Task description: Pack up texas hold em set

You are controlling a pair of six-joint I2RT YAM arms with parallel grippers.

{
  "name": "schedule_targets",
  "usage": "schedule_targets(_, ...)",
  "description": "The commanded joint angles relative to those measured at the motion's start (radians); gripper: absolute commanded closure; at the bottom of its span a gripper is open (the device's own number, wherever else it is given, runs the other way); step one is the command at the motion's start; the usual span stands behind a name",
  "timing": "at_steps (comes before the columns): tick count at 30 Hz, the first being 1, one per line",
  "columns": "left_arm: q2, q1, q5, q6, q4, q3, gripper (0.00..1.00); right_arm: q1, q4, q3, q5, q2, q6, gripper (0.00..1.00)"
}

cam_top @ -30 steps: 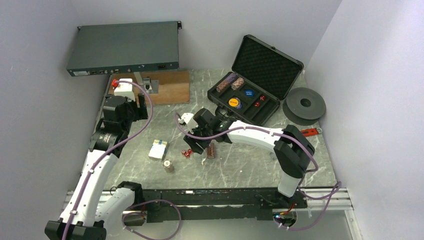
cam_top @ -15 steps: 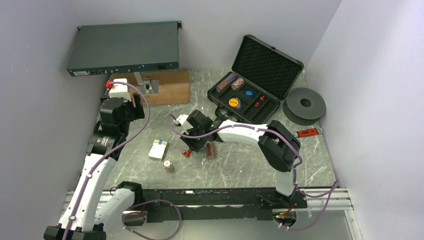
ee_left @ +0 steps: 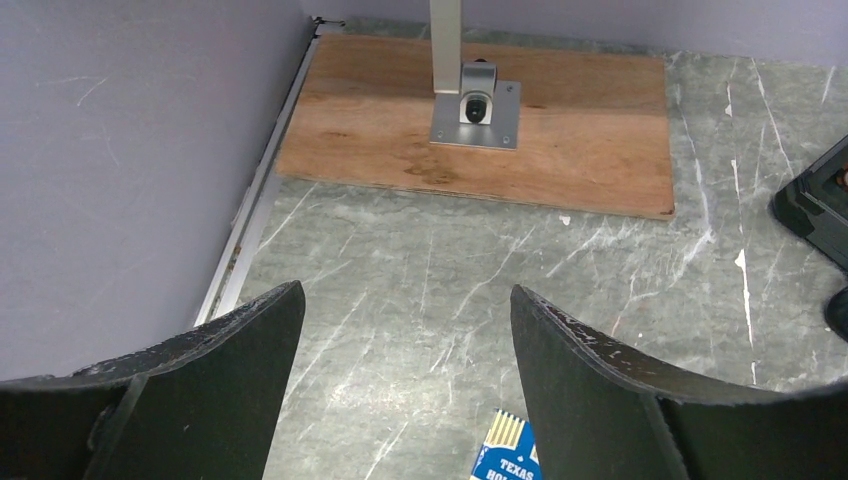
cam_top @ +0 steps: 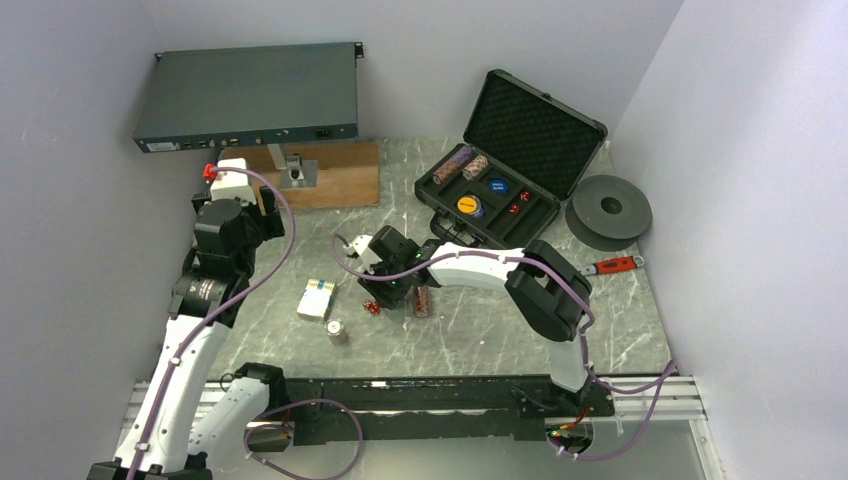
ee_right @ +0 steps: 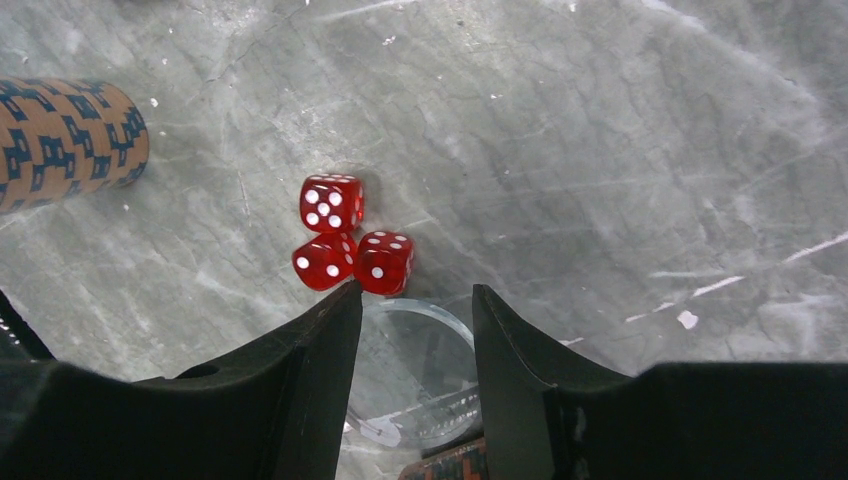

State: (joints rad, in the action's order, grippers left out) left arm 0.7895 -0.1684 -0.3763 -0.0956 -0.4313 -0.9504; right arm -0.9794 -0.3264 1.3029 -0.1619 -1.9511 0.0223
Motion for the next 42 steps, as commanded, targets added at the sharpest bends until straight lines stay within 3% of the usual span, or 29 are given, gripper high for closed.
schedule_targets(1, -0.011, -0.002, -0.024, -0.015, 0.027, -0.021, 0.18, -0.010, 0.036, 0.050, -0.001, -0.011, -0.014, 0.53)
schedule_targets(42, -0.003, 0.003, -0.006, -0.015, 0.020, -0.027, 0.18, -0.033, -0.056, 0.153, 0.113, -0.109, -0.060, 0.64)
